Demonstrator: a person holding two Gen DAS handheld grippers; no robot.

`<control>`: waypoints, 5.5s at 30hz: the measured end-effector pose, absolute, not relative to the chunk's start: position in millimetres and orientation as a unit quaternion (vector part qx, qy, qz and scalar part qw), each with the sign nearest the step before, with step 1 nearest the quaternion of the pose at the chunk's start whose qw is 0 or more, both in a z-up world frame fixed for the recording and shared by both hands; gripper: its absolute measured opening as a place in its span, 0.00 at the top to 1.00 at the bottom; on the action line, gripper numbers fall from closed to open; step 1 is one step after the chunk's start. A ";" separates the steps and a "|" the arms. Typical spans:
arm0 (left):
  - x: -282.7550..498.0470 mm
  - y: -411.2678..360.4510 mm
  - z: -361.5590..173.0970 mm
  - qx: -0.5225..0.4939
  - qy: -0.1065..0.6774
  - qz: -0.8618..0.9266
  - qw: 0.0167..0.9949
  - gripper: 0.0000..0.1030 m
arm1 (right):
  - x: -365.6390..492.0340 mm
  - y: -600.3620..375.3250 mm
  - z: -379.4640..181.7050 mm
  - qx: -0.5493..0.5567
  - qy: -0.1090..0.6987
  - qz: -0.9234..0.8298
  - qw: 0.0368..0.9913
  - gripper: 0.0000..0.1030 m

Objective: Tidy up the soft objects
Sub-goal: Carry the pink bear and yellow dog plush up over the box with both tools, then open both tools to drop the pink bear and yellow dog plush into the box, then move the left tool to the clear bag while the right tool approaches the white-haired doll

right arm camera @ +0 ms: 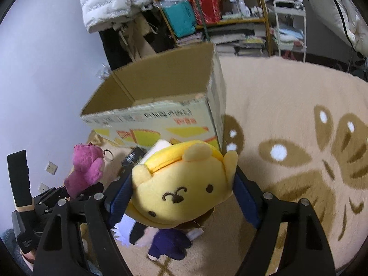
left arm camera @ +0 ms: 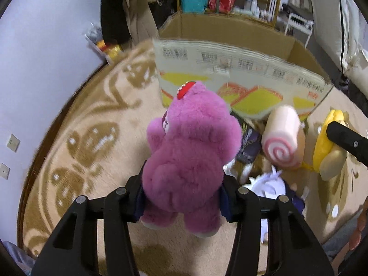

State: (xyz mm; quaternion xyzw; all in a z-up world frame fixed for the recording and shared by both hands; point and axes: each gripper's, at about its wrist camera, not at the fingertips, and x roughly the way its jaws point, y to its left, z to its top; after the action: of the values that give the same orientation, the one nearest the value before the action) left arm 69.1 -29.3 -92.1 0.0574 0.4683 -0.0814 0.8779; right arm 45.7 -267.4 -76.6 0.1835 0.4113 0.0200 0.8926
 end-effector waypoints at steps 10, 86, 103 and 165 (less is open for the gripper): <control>58.4 -16.2 -47.1 0.037 0.357 -0.061 0.931 0.52 | 35.9 -261.4 -39.8 0.159 0.345 0.019 0.925 0.17; 132.6 -61.9 -34.8 0.084 0.286 -0.092 0.950 0.20 | 127.7 -284.6 -21.3 0.129 0.294 0.034 0.946 0.00; 101.2 -43.0 -17.6 0.087 0.290 -0.077 0.950 0.08 | 84.2 -275.8 -1.3 0.117 0.281 0.018 0.952 0.00; 73.3 -1.8 -58.6 0.080 0.476 -0.075 0.872 0.06 | 29.8 -217.4 -55.1 0.040 0.404 0.025 0.913 0.00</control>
State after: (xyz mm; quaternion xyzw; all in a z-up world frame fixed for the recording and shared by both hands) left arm 73.3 -1.8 -58.6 0.0799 0.4762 -0.0750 0.8725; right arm 29.8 -217.4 -55.1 0.0396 0.4043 0.0251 0.9134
